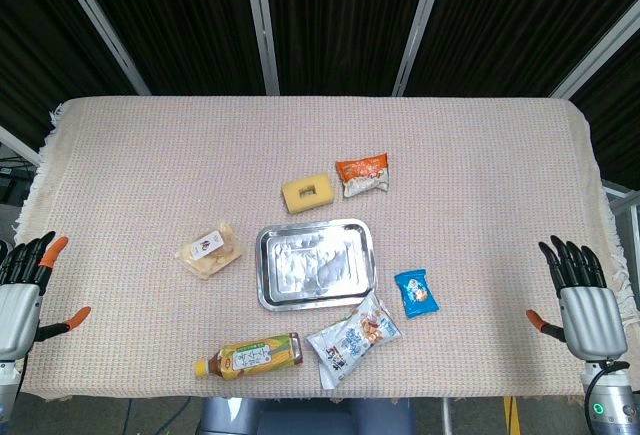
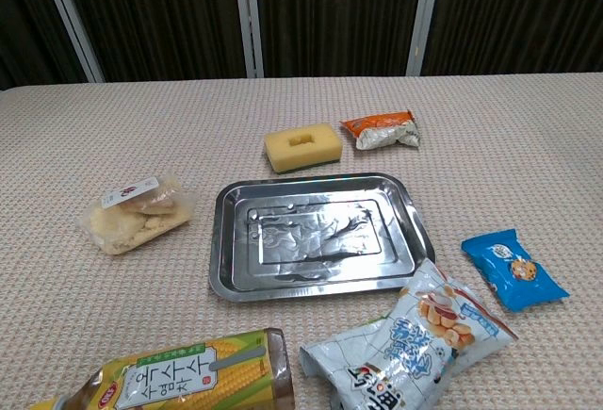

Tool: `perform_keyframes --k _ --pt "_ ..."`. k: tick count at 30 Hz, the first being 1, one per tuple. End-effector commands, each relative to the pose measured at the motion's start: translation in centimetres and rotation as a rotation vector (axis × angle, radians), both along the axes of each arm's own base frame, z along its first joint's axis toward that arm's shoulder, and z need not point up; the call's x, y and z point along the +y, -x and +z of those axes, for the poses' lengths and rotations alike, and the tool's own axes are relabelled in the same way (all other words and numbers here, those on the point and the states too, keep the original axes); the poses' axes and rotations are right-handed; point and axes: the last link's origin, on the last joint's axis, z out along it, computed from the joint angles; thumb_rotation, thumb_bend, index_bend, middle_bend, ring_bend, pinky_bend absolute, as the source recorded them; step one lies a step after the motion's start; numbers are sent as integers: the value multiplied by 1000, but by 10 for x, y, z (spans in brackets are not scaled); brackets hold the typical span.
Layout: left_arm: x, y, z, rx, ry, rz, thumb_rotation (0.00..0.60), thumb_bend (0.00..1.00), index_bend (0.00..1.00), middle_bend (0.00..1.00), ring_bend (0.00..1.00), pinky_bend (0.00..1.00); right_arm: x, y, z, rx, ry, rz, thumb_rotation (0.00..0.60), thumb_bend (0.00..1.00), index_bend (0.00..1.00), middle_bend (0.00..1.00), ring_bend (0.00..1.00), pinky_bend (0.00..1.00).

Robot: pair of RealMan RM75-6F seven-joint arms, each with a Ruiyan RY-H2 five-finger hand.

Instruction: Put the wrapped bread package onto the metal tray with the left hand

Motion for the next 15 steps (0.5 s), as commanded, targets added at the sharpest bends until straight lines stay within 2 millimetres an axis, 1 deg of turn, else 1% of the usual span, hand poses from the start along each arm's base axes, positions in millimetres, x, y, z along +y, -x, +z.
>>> perform_keyframes --k 1,15 --pt "0 1 -1 15 1 2 559 140 69 0 0 0 0 0 0 0 0 -2 600 69 46 12 0 55" --pt "0 2 -2 10 2 4 560 141 71 0 0 0 4 0 0 0 5 -1 600 69 46 12 0 56"
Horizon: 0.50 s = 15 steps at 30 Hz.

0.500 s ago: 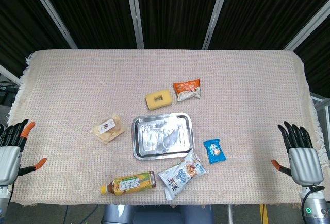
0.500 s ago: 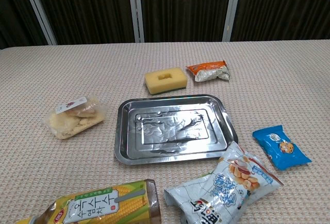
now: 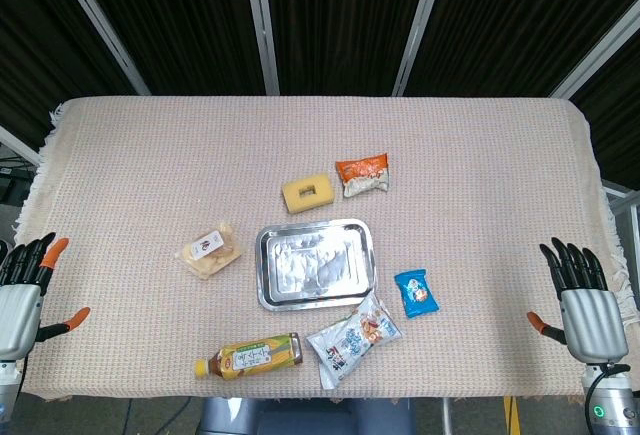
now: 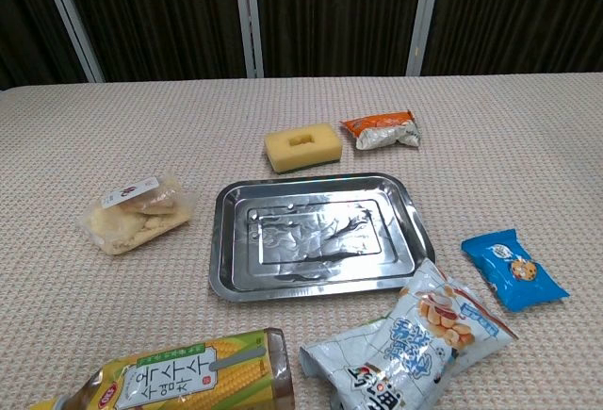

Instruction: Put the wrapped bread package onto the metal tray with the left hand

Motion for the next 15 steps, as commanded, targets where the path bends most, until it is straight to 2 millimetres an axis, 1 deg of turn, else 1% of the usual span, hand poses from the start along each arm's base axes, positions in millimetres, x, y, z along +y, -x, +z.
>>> perform_keyframes --k 1,6,15 --pt "1 -1 0 -7 -1 -7 561 142 69 0 0 0 0 0 0 0 1 2 600 68 46 12 0 55" --pt "3 -2 1 -15 -23 -31 561 141 0 0 0 0 1 0 0 0 3 -2 600 68 46 13 0 56" --pt "8 -1 -3 32 -6 -27 558 141 9 0 0 0 -1 1 0 3 -1 -6 600 69 46 13 0 55"
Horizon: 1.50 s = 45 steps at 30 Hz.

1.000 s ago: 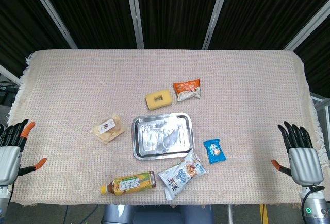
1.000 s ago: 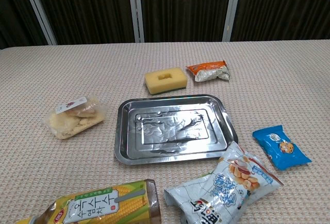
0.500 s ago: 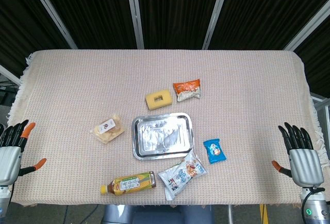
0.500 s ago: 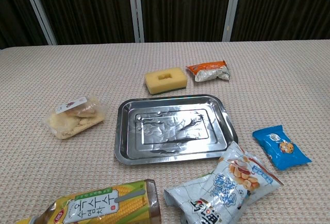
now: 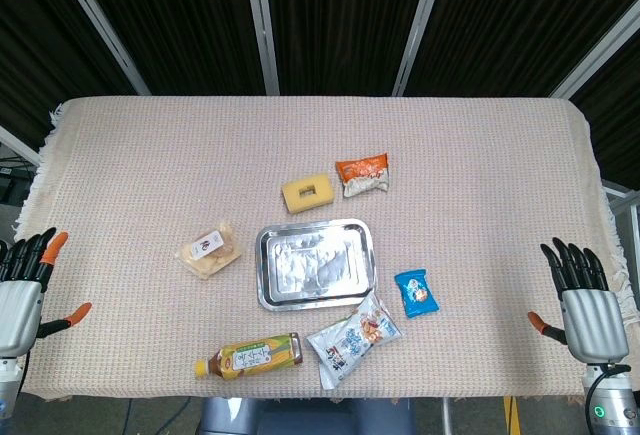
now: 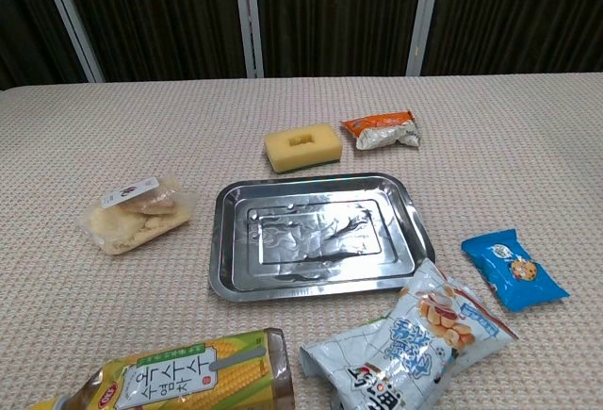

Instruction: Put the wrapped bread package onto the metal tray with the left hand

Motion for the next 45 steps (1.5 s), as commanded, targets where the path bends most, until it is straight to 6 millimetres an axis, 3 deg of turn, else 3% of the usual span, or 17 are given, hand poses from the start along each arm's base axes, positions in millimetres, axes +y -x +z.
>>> perform_keyframes --k 1,6,12,22,33,45 --pt "4 1 -3 20 16 4 559 143 20 0 0 0 0 0 0 1 -2 -1 600 69 46 13 0 55" --pt "23 4 -12 59 94 7 561 151 43 0 0 0 -2 -1 -1 0 -7 2 600 70 46 12 0 55" --pt "65 -3 -30 82 214 1 560 155 67 0 0 0 -2 0 -2 -3 -10 1 600 68 46 13 0 56" --pt "125 -38 -74 123 403 -57 561 226 100 0 0 0 3 5 1 -10 4 -16 600 69 46 12 0 56" --pt "144 -67 -118 117 570 -66 558 227 104 0 0 0 6 10 2 -17 7 -32 600 68 47 12 0 55" --pt "142 -64 -153 97 559 -26 569 227 136 0 0 32 6 14 2 -20 5 -48 600 68 46 12 0 56"
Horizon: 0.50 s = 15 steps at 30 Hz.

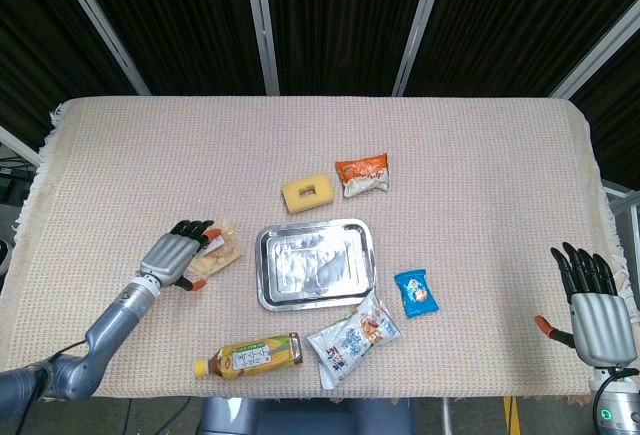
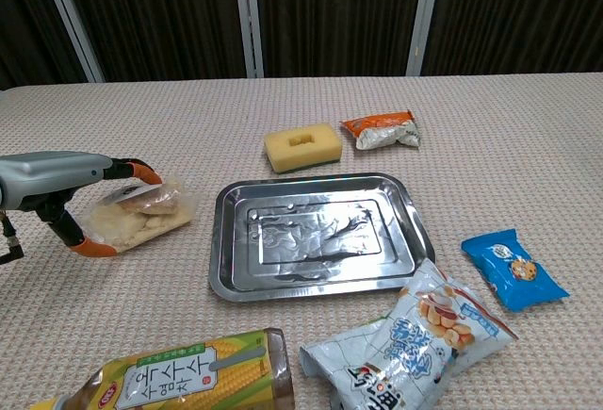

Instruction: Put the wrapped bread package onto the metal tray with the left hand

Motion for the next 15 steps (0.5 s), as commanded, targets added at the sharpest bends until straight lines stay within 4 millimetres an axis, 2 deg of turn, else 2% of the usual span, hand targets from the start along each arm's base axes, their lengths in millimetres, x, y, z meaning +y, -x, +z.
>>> perform_keyframes --k 1,4,6,8,11,15 --pt "1 2 -7 -11 -42 8 582 230 157 0 0 82 0 1 1 0 2 -5 600 69 46 13 0 56" --pt "1 2 -13 -38 -77 5 600 271 246 0 11 246 0 2 0 -2 -2 -11 600 68 46 13 0 55" --pt "1 1 -13 -50 -95 -4 600 306 329 24 62 348 0 3 -1 -2 -3 -12 600 68 46 12 0 55" --pt "2 0 -12 -77 -128 -16 600 350 431 94 146 443 0 3 -1 -3 -4 -11 600 66 46 12 0 56" --pt "3 -2 -10 -128 -193 -42 600 380 532 176 222 519 -1 3 -1 -4 -5 -11 600 68 46 13 0 56" --pt "6 -4 -5 -183 -240 -73 600 415 600 237 278 580 -1 3 -1 -5 -5 -11 600 68 47 12 0 56"
